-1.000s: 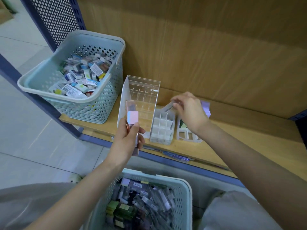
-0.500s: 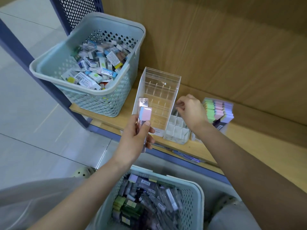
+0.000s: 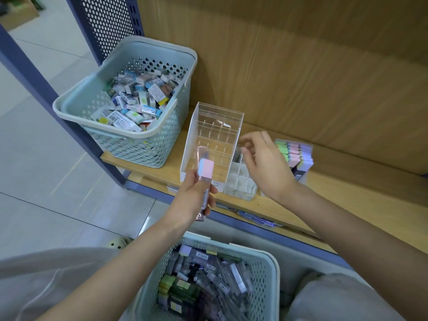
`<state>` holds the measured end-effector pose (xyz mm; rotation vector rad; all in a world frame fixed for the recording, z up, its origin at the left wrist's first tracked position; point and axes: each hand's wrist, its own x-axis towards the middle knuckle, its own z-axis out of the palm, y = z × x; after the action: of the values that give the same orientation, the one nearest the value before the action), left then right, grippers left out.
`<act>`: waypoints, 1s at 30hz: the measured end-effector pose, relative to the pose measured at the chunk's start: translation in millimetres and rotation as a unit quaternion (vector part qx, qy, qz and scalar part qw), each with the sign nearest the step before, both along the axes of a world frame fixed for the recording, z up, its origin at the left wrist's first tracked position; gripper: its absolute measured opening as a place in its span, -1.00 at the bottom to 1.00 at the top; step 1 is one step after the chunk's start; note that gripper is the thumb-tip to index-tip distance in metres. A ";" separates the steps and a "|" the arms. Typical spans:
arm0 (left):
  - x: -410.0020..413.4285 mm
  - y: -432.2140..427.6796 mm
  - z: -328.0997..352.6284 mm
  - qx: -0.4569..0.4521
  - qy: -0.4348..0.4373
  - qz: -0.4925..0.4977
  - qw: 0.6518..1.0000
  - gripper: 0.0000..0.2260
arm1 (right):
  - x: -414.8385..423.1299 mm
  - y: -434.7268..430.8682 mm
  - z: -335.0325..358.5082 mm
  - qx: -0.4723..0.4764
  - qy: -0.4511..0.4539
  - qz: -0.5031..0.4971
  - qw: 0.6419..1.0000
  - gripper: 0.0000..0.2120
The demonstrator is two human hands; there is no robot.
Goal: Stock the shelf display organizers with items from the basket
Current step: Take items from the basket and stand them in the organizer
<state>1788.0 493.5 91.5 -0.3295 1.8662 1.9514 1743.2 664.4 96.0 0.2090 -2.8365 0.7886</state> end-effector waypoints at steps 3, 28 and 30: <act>9.8 8.5 8.2 -0.005 0.063 -0.048 0.997 -0.93 | 28.2 -6.1 22.1 -0.072 -0.071 0.057 0.993 -0.73; 31.9 33.8 -0.6 -0.110 0.140 -0.103 0.979 -0.86 | 36.7 114.4 16.0 -0.009 -0.066 -0.120 0.991 -0.92; 29.2 34.4 -1.1 -0.109 0.141 -0.102 0.979 -0.87 | 25.7 112.9 4.3 0.035 -0.062 -0.106 0.992 -0.90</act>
<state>1817.2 527.9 90.4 0.0815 2.2032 1.7312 1768.9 777.4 100.3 -0.1361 -2.9384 0.6805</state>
